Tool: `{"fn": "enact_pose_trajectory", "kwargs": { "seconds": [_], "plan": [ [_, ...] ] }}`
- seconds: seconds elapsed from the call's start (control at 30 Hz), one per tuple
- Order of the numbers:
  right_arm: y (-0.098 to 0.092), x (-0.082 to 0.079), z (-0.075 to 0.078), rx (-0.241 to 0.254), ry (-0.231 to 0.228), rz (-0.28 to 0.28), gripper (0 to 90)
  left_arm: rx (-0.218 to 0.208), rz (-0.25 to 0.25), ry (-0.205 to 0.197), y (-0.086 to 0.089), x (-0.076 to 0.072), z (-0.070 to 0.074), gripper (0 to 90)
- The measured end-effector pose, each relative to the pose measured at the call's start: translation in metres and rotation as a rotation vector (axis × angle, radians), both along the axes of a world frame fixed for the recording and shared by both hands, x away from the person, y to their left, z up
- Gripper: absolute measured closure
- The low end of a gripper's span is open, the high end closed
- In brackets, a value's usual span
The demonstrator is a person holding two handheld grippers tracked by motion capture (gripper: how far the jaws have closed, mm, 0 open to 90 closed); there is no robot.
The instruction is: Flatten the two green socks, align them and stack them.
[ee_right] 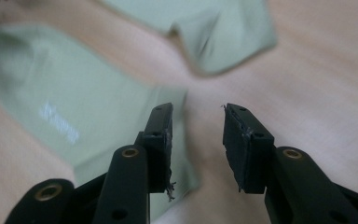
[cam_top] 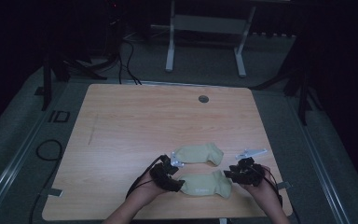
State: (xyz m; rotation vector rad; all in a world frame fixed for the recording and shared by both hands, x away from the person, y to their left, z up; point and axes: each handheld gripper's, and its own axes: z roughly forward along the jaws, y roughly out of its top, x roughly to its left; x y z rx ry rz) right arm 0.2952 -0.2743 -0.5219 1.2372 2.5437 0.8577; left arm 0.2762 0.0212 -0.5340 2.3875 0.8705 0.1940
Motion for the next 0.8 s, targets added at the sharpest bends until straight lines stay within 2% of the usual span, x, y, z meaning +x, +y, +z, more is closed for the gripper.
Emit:
{"fn": "enact_pose_trajectory", "kwargs": {
  "seconds": [0.1, 0.23, 0.27, 0.33, 0.43, 0.5, 0.67, 0.8],
  "plan": [
    [0.003, -0.01, -0.01, -0.029, 0.004, 0.006, 62.3, -0.004, 0.012, -0.002, -0.002, -0.002, -0.006, 42.3],
    [0.003, -0.015, -0.016, -0.041, 0.007, 0.007, 62.3, -0.011, 0.027, -0.012, -0.001, -0.005, -0.01, 43.1],
    [0.004, -0.017, -0.02, -0.064, 0.006, 0.006, 62.3, -0.014, 0.029, -0.013, 0.0, -0.005, -0.011, 45.3],
    [0.005, -0.019, -0.022, -0.086, -0.006, 0.005, 62.5, -0.009, 0.028, -0.013, 0.0, -0.005, -0.012, 46.7],
    [0.006, -0.02, -0.022, -0.086, -0.007, -0.005, 65.3, -0.008, 0.014, -0.006, -0.002, -0.005, -0.014, 48.3],
    [0.007, -0.022, -0.022, -0.098, -0.021, -0.01, 68.5, -0.002, 0.007, -0.008, -0.003, -0.005, -0.015, 53.5],
    [0.009, -0.025, -0.023, -0.093, -0.028, -0.014, 77.9, 0.006, -0.006, -0.005, -0.004, -0.006, -0.017, 66.5],
    [0.01, -0.028, -0.024, -0.082, -0.042, -0.023, 81.0, 0.004, -0.024, -0.002, -0.006, -0.008, -0.017, 83.4]
  ]
}}
